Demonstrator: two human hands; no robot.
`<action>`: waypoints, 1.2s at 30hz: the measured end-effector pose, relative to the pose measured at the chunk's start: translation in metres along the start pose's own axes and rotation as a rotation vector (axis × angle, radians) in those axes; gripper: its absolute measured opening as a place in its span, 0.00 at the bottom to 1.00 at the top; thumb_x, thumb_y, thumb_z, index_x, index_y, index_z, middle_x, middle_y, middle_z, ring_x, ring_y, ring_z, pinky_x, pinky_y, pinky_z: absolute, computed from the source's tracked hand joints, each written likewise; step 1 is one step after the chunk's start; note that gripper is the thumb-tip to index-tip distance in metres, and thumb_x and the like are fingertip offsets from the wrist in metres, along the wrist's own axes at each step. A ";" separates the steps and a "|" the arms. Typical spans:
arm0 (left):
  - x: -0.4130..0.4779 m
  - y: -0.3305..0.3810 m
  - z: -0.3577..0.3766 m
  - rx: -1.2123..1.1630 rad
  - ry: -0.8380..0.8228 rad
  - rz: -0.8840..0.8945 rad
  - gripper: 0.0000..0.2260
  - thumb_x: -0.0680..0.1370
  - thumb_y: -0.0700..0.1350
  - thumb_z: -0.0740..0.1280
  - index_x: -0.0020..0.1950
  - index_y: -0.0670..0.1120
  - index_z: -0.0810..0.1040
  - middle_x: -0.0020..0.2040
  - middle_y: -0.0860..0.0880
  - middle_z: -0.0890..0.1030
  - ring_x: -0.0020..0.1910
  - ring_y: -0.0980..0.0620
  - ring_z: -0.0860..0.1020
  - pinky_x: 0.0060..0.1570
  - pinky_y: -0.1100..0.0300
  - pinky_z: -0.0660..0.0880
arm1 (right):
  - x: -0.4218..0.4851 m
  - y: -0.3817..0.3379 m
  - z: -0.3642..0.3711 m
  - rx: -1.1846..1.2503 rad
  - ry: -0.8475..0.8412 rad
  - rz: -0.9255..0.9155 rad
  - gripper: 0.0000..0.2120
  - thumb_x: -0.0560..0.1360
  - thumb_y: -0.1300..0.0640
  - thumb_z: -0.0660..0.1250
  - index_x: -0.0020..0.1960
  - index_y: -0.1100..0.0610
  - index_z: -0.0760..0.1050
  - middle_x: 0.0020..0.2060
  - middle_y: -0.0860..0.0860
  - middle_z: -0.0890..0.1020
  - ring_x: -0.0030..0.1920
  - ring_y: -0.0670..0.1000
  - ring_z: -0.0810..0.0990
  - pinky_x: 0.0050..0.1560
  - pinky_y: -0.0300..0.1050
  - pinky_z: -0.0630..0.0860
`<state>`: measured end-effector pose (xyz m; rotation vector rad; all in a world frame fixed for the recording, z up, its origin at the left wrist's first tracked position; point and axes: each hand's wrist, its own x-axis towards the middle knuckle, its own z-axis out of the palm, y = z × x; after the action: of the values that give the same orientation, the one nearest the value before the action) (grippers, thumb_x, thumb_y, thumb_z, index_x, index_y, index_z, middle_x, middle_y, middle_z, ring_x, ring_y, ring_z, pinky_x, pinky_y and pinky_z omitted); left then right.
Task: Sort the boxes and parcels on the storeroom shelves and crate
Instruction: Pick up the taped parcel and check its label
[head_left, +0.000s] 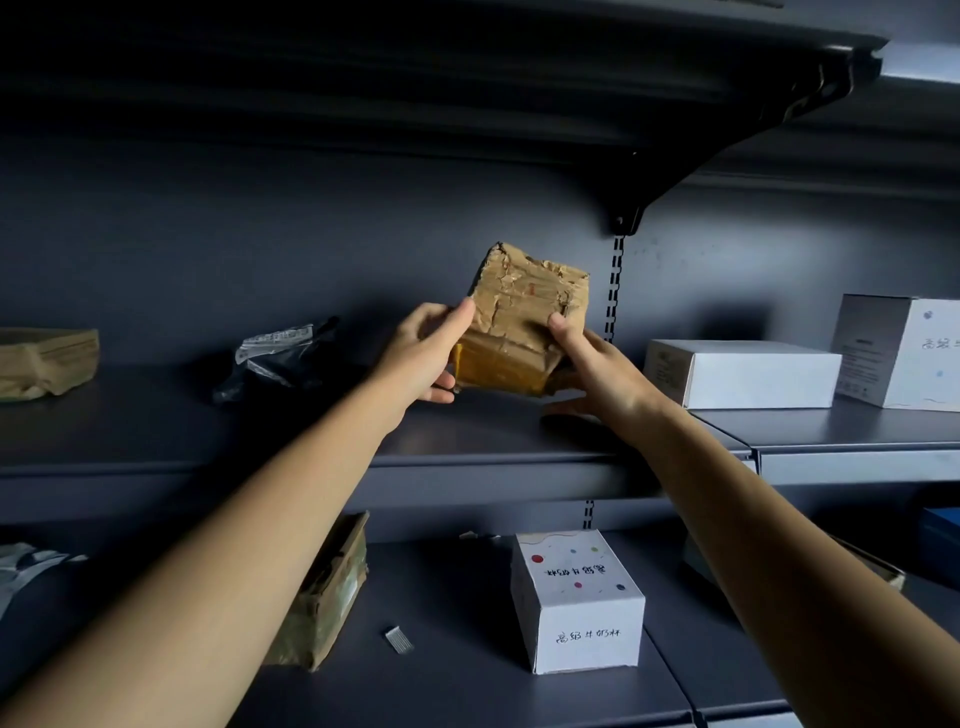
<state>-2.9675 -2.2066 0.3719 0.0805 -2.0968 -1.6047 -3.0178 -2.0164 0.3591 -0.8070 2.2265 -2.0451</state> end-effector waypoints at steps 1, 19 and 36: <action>-0.001 0.001 0.001 -0.009 0.008 0.002 0.15 0.77 0.64 0.61 0.52 0.54 0.74 0.46 0.48 0.78 0.35 0.52 0.76 0.42 0.52 0.83 | 0.001 0.000 -0.001 0.033 0.019 0.012 0.21 0.78 0.37 0.60 0.64 0.49 0.73 0.53 0.54 0.83 0.51 0.55 0.84 0.48 0.54 0.82; 0.009 -0.004 -0.004 -0.193 0.044 -0.132 0.22 0.73 0.63 0.68 0.60 0.52 0.73 0.61 0.51 0.77 0.57 0.50 0.77 0.41 0.57 0.73 | 0.007 0.006 -0.003 0.148 -0.072 0.026 0.31 0.72 0.32 0.66 0.68 0.48 0.71 0.60 0.54 0.81 0.57 0.55 0.82 0.49 0.58 0.81; 0.005 -0.007 -0.008 -0.301 0.074 0.041 0.22 0.74 0.44 0.73 0.65 0.43 0.72 0.61 0.45 0.77 0.56 0.48 0.79 0.50 0.56 0.80 | 0.015 0.006 -0.003 0.261 0.272 0.117 0.23 0.80 0.37 0.54 0.66 0.52 0.68 0.62 0.58 0.74 0.58 0.60 0.78 0.42 0.58 0.82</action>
<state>-2.9707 -2.2178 0.3686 -0.0056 -1.7695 -1.8434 -3.0341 -2.0188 0.3591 -0.3894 1.9989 -2.4405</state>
